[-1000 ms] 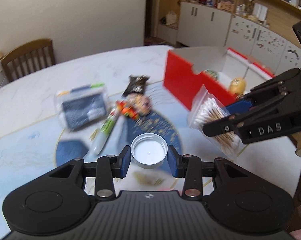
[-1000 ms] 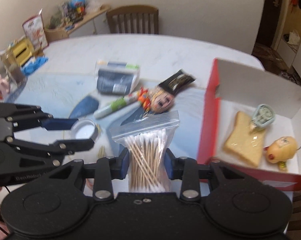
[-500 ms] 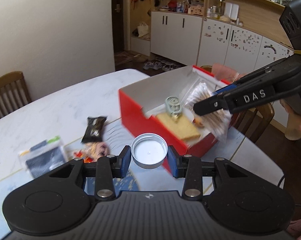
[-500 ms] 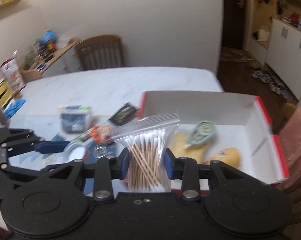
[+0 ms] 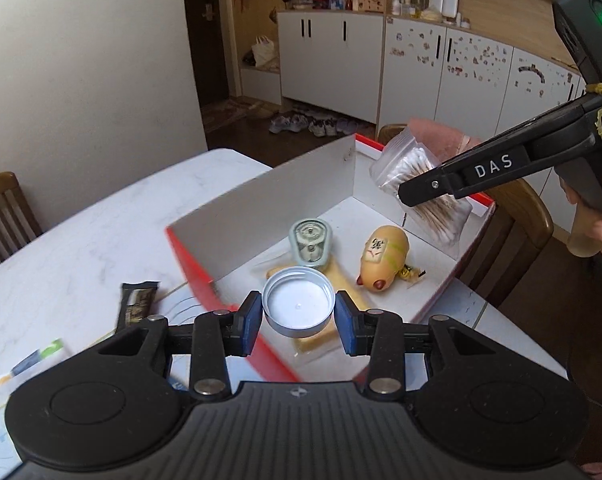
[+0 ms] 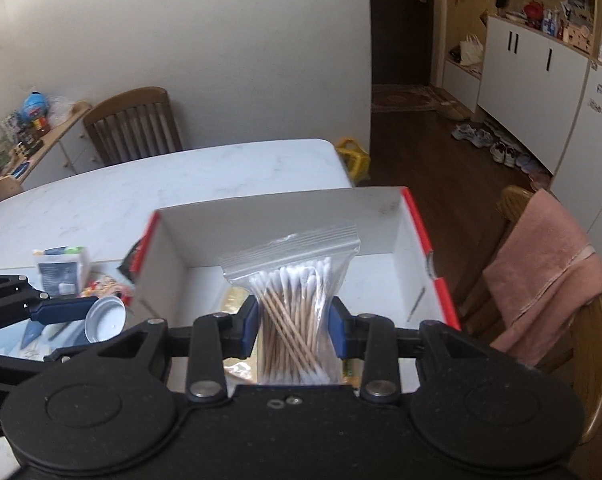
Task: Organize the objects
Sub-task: 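Carry cotton-swab bag and bottle cap into the shoebox and open both tools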
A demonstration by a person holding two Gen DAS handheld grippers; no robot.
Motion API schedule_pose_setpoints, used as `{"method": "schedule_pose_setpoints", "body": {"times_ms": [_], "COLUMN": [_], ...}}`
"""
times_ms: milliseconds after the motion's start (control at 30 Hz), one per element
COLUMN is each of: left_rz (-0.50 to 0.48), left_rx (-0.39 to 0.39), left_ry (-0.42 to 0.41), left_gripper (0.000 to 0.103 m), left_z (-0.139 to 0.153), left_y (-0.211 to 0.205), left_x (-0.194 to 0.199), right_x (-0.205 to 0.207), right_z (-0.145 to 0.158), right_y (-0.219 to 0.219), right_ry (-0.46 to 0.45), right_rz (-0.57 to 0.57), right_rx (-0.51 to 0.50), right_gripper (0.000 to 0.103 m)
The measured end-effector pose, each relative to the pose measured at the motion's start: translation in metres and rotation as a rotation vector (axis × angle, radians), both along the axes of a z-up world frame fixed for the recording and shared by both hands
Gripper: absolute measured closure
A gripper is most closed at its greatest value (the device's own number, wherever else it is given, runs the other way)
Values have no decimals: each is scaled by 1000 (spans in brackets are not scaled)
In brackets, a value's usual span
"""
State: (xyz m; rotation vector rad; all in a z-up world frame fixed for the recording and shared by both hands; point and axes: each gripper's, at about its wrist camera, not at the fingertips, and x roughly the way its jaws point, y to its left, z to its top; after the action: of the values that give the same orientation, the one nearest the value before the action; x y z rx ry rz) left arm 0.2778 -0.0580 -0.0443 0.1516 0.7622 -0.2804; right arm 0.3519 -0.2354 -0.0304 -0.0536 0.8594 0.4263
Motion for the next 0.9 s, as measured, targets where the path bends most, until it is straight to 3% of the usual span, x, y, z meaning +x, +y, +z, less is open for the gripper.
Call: {"method": "schedule_pose_setpoints", "body": {"times_ms": [267,500,900], "left_rz": [-24,4,47], "left_rx": [74,129,136], "left_ry": [49,143,304], "left_gripper": [65,65,65], "left_z": [-19,-42,-70], "left_y": [-33,-45,-48], "left_x": [35,68,98], "right_x": [31,57,78], "right_z": [-19,-42,-71], "right_y": [-4,3,13], "right_ry": [53,112,173], "right_rz": [5,1,15], "right_rx": [-22,-46,-113], "right_gripper": [68,68,68]}}
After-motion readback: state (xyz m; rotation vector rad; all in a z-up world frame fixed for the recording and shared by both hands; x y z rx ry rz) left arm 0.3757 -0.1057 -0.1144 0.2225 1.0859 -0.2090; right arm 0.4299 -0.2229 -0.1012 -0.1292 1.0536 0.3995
